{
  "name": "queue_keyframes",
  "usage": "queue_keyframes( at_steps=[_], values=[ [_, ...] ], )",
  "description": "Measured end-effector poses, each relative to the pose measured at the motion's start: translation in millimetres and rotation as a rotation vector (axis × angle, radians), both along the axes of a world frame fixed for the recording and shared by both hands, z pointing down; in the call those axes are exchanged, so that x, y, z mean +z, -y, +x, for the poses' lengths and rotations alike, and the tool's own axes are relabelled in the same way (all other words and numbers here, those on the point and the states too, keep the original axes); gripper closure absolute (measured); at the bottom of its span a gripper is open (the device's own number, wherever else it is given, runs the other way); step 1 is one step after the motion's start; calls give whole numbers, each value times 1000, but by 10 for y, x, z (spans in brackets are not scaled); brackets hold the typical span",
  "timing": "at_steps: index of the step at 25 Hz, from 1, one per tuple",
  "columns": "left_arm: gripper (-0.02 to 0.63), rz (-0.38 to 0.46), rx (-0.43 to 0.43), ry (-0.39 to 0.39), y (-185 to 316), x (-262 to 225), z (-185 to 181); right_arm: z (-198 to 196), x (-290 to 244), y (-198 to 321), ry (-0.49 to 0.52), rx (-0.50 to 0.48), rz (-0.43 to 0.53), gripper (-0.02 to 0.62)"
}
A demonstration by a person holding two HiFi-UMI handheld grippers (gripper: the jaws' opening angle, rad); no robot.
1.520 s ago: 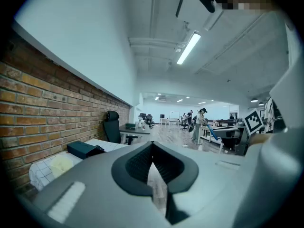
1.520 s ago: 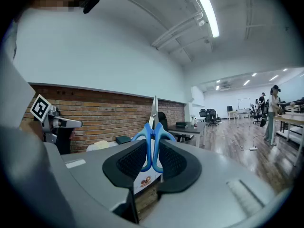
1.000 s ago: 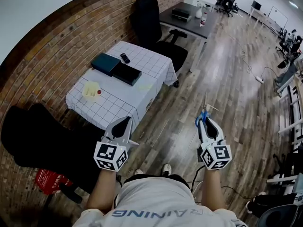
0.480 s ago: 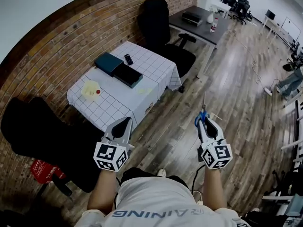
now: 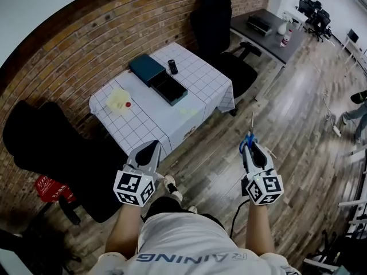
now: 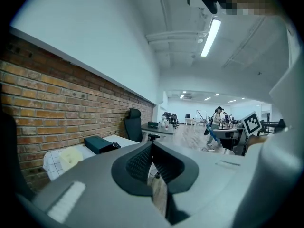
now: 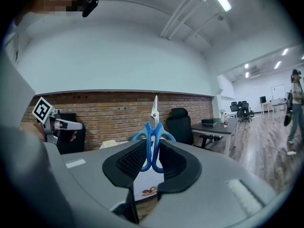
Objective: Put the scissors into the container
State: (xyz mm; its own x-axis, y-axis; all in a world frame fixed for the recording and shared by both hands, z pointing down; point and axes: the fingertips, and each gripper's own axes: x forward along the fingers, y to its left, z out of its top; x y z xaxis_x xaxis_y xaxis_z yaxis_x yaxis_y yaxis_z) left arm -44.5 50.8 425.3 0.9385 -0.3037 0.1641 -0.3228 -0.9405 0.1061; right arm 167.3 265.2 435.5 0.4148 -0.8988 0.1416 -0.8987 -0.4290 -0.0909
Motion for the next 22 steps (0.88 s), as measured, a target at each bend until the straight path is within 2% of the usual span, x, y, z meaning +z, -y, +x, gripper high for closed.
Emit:
queue_keyframes(
  at_steps=[12, 22],
  values=[
    [603, -35, -21, 2, 1086, 14, 585, 564, -20, 1237, 2, -49, -37, 492],
    [604, -70, -59, 14, 2084, 183, 672, 706, 101, 2426, 9, -113, -83, 492]
  ],
)
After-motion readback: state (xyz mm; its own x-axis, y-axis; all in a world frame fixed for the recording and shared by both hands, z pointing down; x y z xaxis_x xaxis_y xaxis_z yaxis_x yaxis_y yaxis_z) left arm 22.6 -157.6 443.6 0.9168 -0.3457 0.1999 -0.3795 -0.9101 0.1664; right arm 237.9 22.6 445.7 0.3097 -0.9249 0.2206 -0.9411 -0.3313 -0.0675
